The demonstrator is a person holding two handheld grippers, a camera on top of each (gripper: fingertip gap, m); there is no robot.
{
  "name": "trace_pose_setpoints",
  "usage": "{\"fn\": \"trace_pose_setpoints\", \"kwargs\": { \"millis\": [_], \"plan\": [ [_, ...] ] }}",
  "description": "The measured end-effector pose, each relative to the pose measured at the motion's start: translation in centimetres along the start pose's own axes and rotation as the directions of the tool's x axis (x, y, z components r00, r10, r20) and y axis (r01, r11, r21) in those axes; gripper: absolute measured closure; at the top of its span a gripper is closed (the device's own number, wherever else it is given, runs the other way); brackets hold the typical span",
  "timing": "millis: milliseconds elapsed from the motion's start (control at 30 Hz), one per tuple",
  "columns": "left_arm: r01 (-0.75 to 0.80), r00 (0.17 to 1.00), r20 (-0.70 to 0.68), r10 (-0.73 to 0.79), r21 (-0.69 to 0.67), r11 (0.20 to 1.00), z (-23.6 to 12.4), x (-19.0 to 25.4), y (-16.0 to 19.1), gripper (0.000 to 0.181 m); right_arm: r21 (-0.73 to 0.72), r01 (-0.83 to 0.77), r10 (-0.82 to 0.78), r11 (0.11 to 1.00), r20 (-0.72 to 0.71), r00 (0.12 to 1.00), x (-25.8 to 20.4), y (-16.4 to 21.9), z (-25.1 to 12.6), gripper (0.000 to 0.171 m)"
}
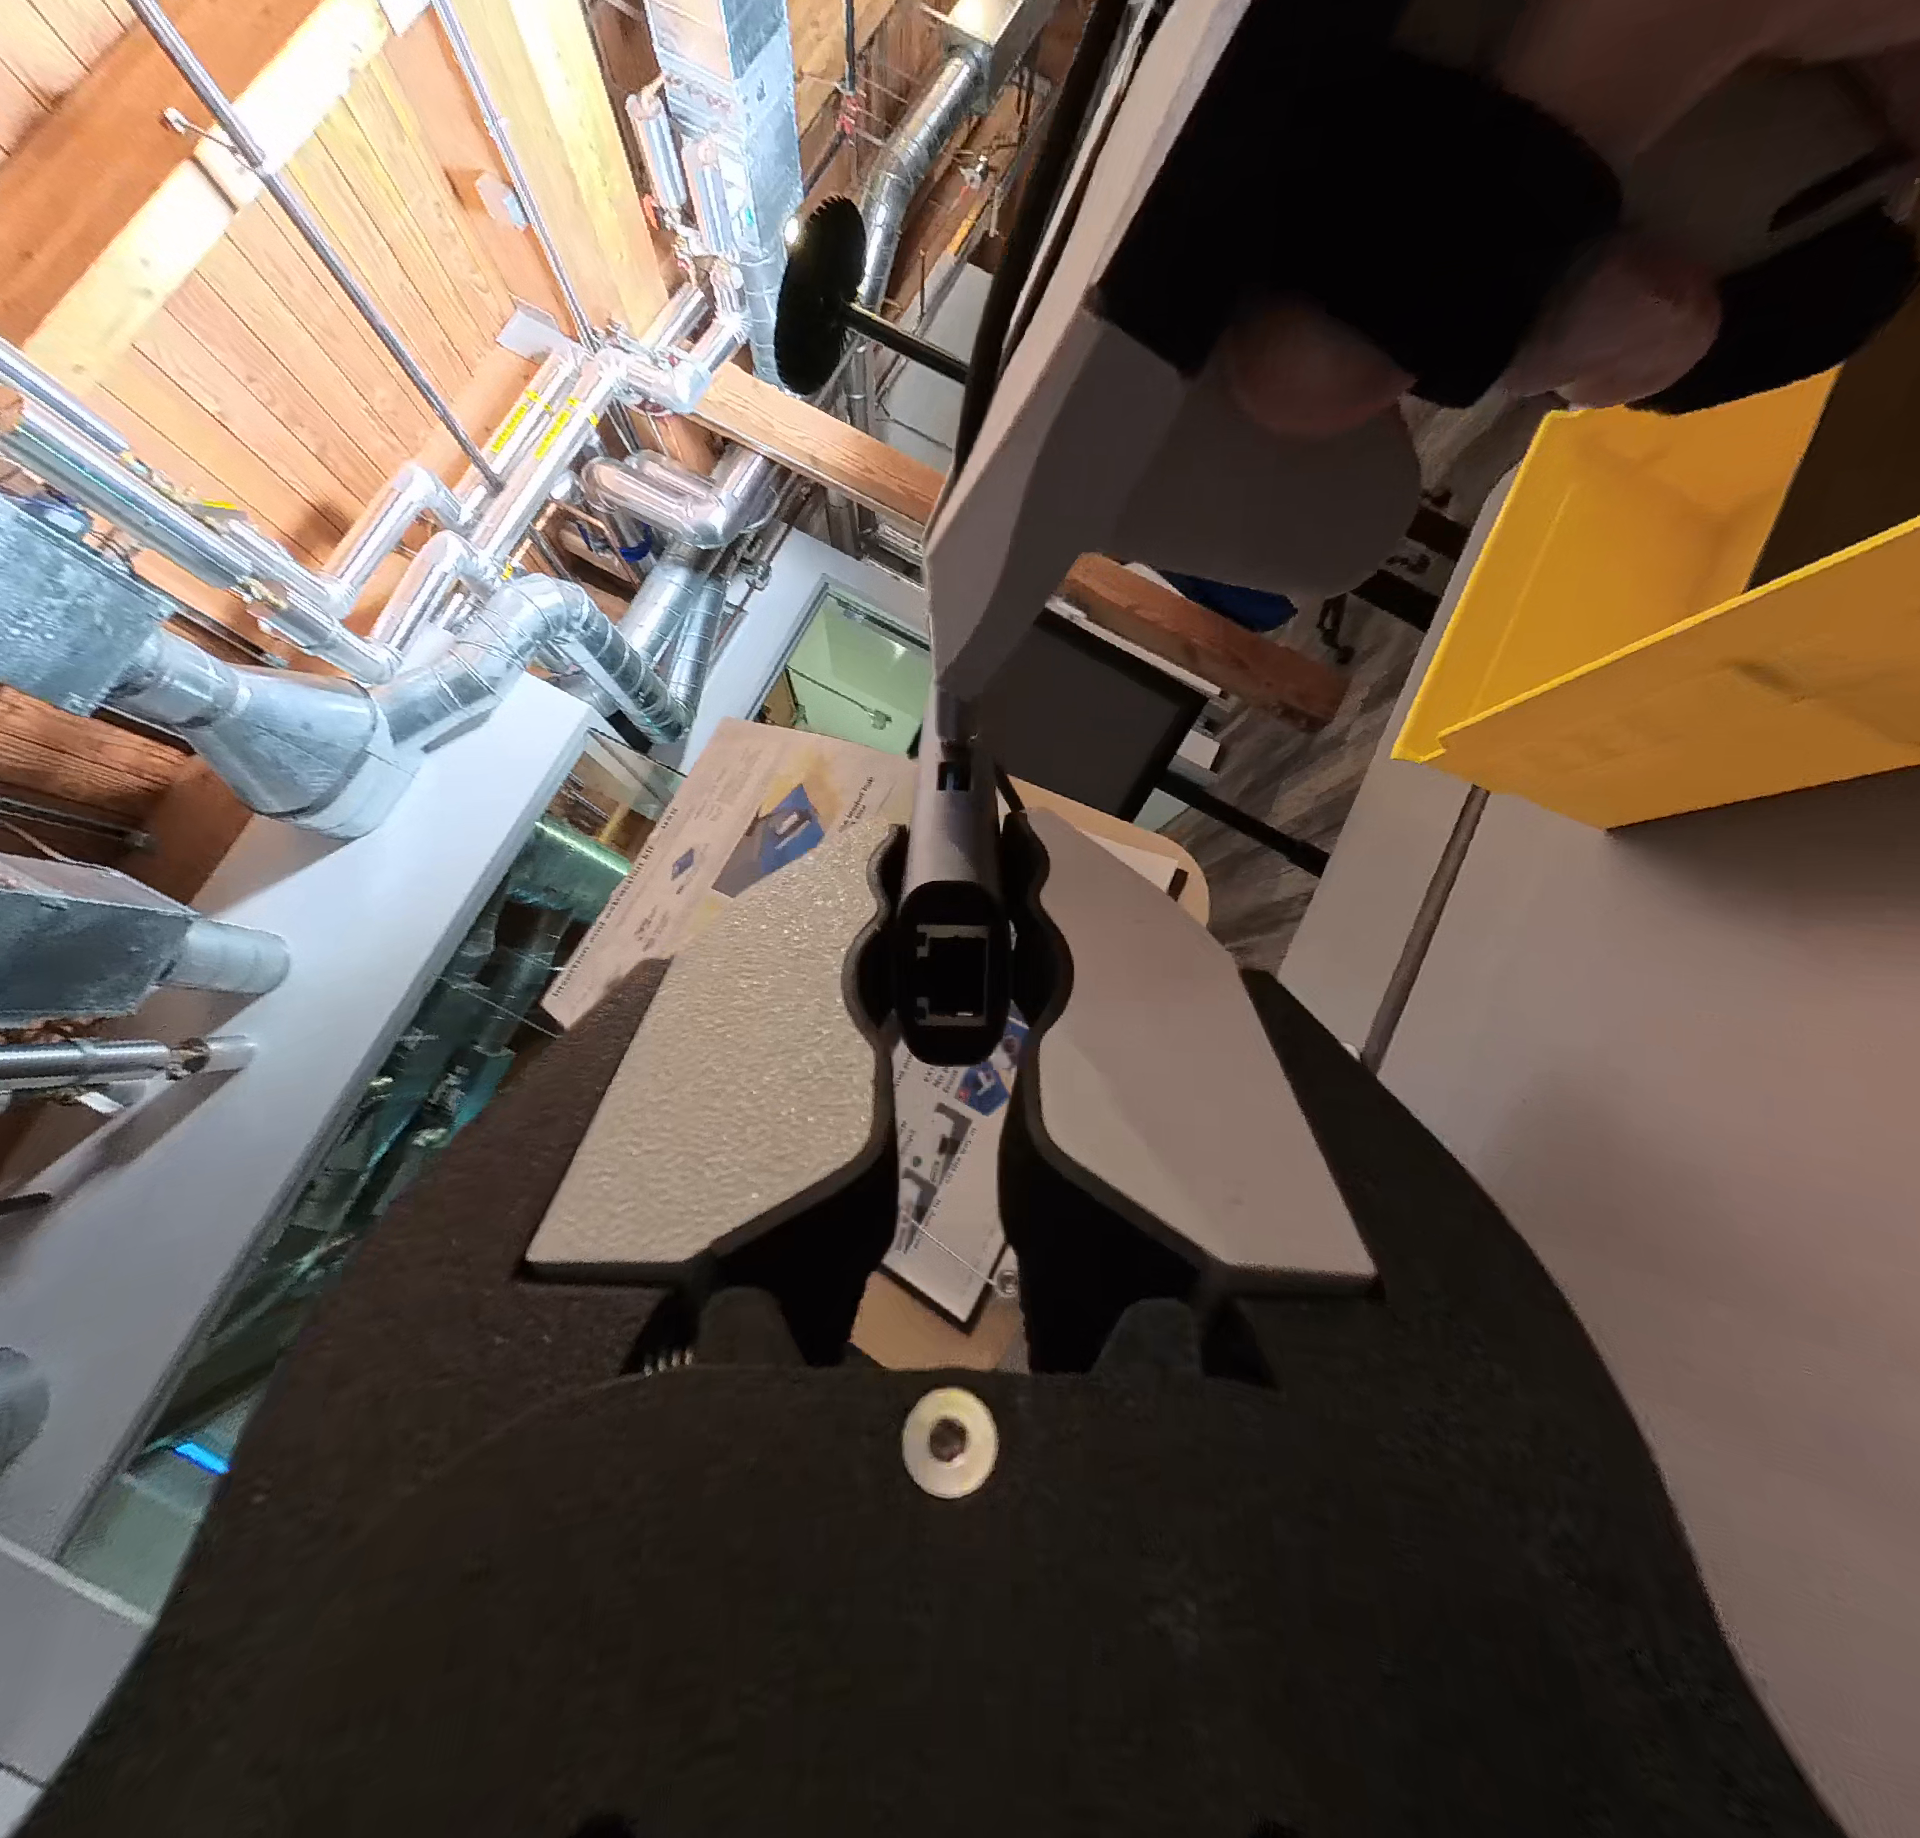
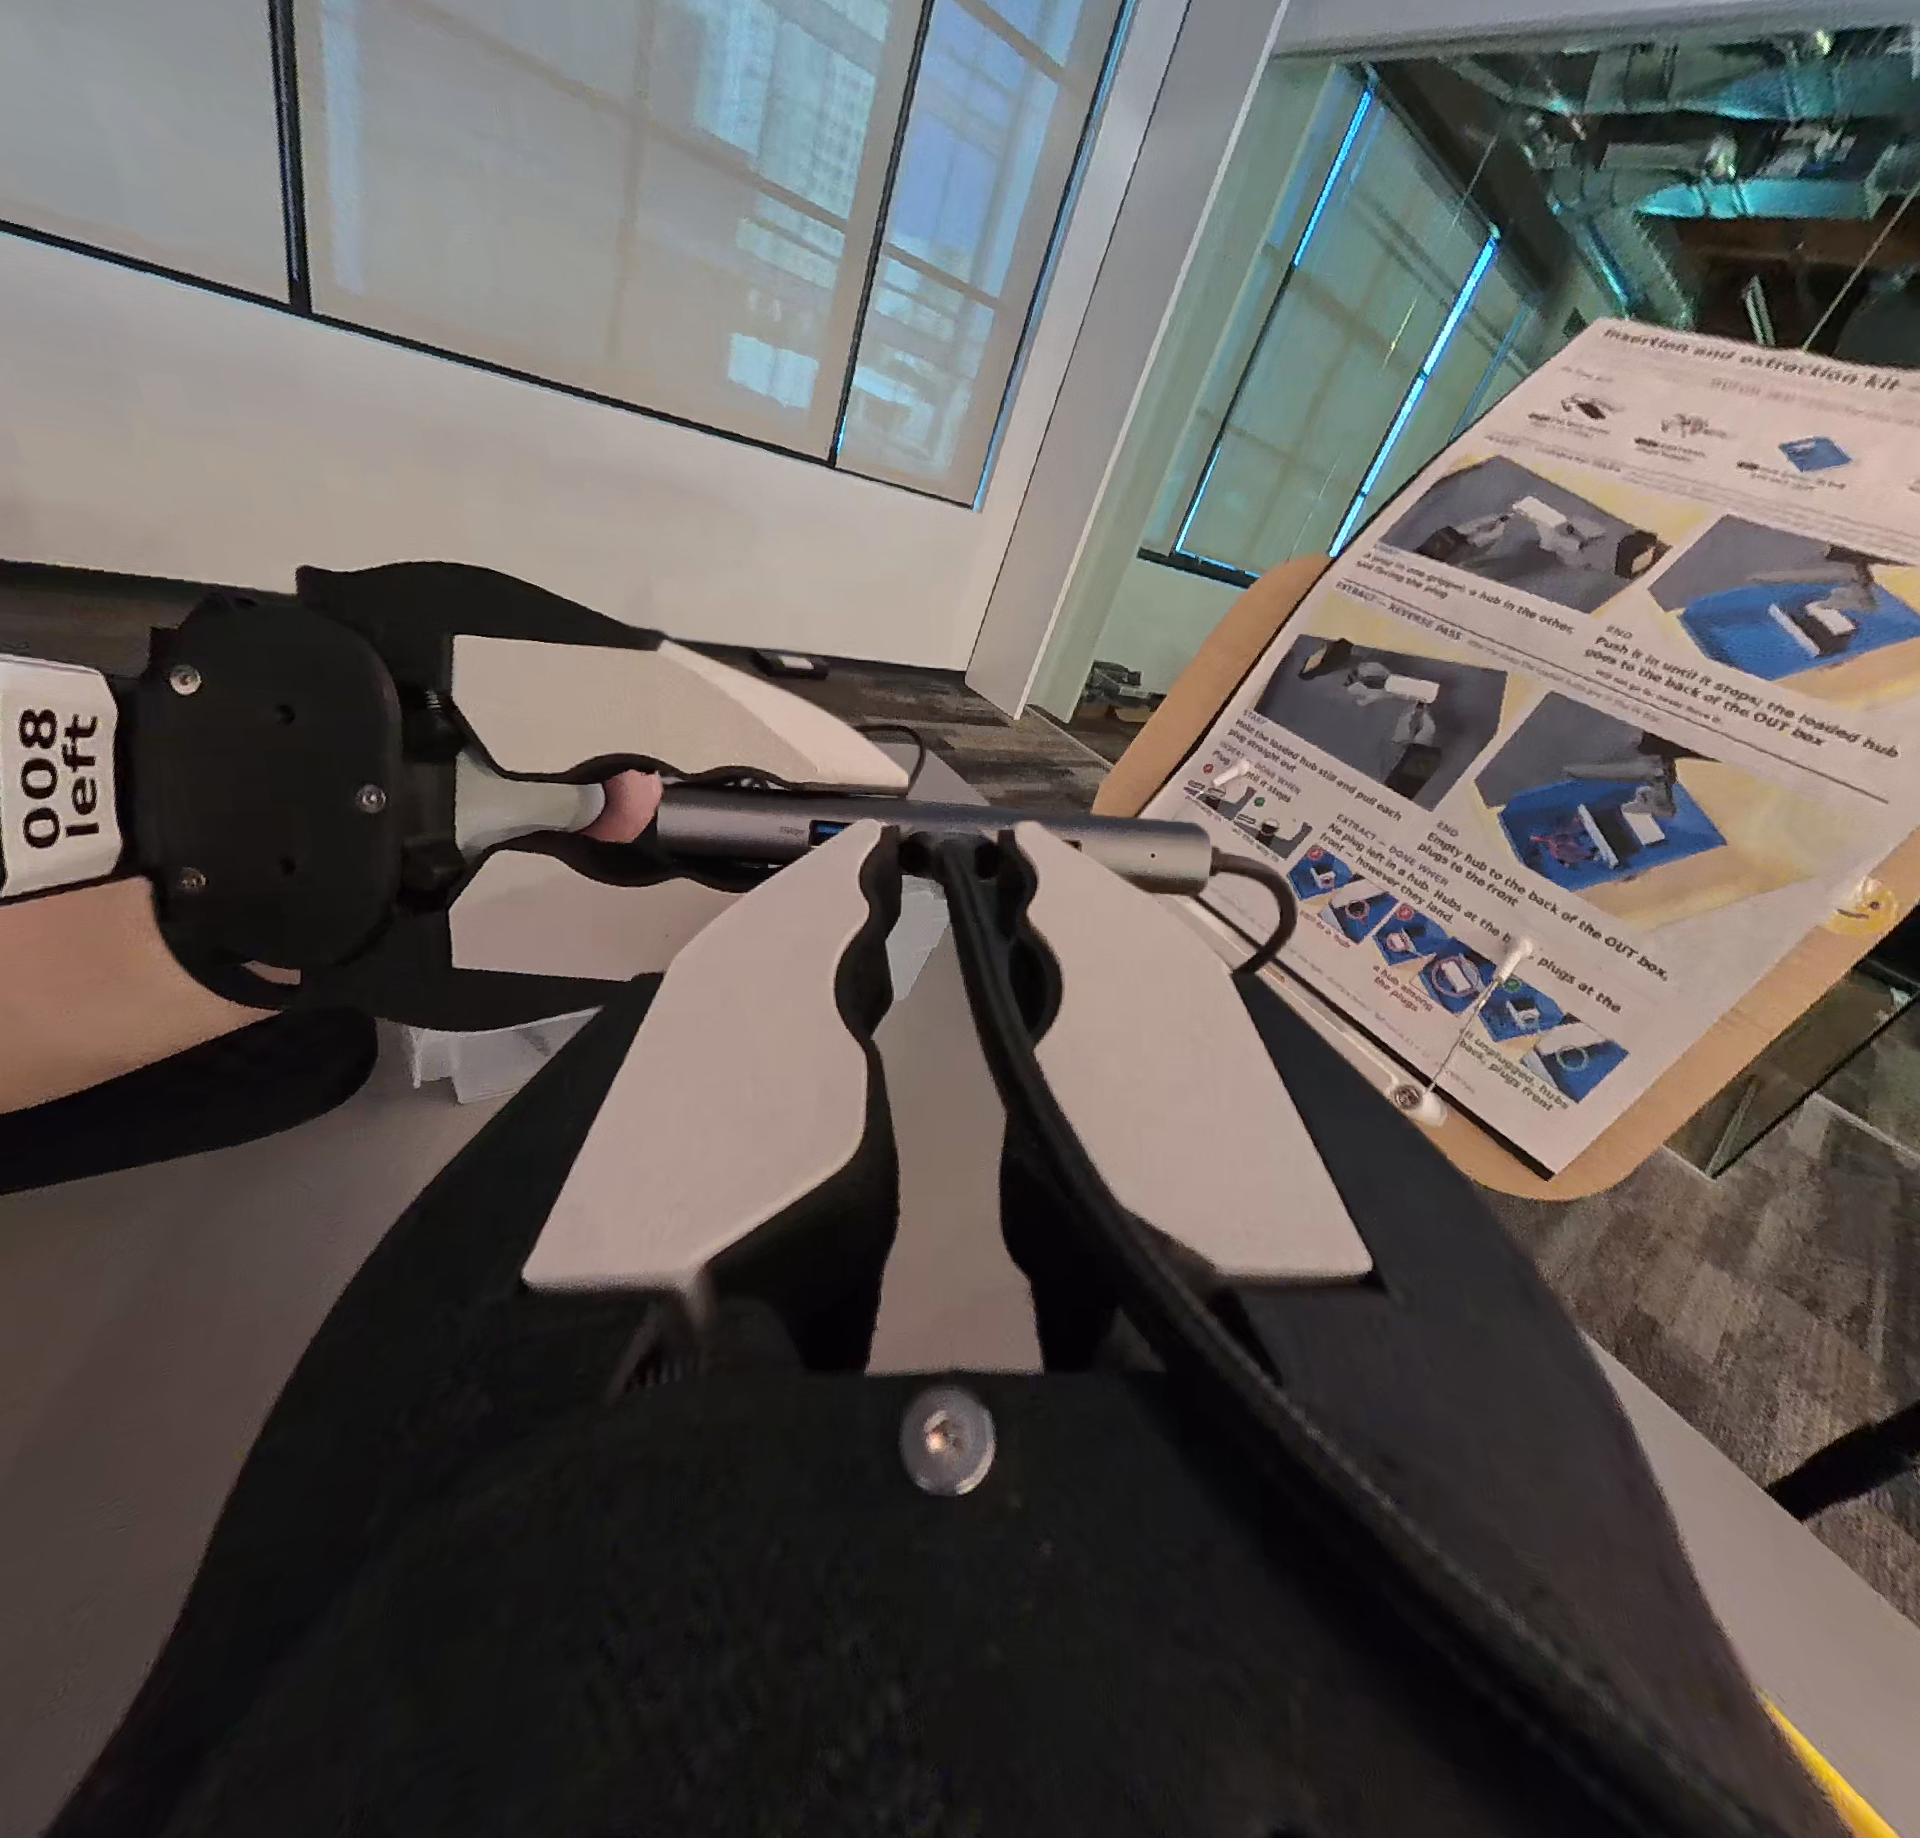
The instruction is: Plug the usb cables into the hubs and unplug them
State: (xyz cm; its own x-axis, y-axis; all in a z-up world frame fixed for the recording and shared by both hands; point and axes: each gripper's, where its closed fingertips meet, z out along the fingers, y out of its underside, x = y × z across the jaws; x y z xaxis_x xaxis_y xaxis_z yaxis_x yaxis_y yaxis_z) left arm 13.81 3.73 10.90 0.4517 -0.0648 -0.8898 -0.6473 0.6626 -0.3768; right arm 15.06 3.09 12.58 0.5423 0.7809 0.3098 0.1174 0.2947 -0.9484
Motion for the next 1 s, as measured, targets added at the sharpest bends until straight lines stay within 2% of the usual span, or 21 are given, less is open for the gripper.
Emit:
{"fn": "trace_pose_setpoints", "kwargs": {
  "millis": [233,467,667,867,933,1000],
  "plan": [
    [-0.085,0.995,0.051,0.085,0.007,0.996,-0.7,-0.7,-0.7,0.165,0.074,0.021,-0.02,0.997,-0.016,1.0,-0.7,-0.9,-0.3,0.153],
    [-0.088,0.994,0.066,0.087,0.015,0.996,-0.9,-1.0,-1.1,0.165,0.099,0.018,-0.017,0.995,-0.012,1.0,-0.9,-1.3,-0.4,0.153],
    [-0.068,0.996,0.054,0.066,0.046,0.997,-1.0,-0.8,-1.8,0.164,0.132,-0.09,0.079,0.987,0.083,0.993,-0.8,-1.4,-0.5,0.152],
    [-0.089,0.995,0.051,0.087,0.053,0.995,-1.0,-1.0,-2.0,0.164,0.139,-0.026,0.014,0.99,0.088,0.996,-0.8,-1.6,-0.8,0.153],
    [-0.105,0.993,0.049,0.105,-0.005,0.994,-0.6,-1.0,-1.5,0.164,0.143,0.034,-0.041,0.989,0.043,0.998,-0.5,-1.5,-0.7,0.153],
    [-0.155,0.981,0.11,0.158,-0.042,0.987,-0.5,-1.3,-1.4,0.165,0.202,0.069,-0.075,0.977,0.022,0.997,-0.6,-1.8,-0.9,0.153]
  ]
}}
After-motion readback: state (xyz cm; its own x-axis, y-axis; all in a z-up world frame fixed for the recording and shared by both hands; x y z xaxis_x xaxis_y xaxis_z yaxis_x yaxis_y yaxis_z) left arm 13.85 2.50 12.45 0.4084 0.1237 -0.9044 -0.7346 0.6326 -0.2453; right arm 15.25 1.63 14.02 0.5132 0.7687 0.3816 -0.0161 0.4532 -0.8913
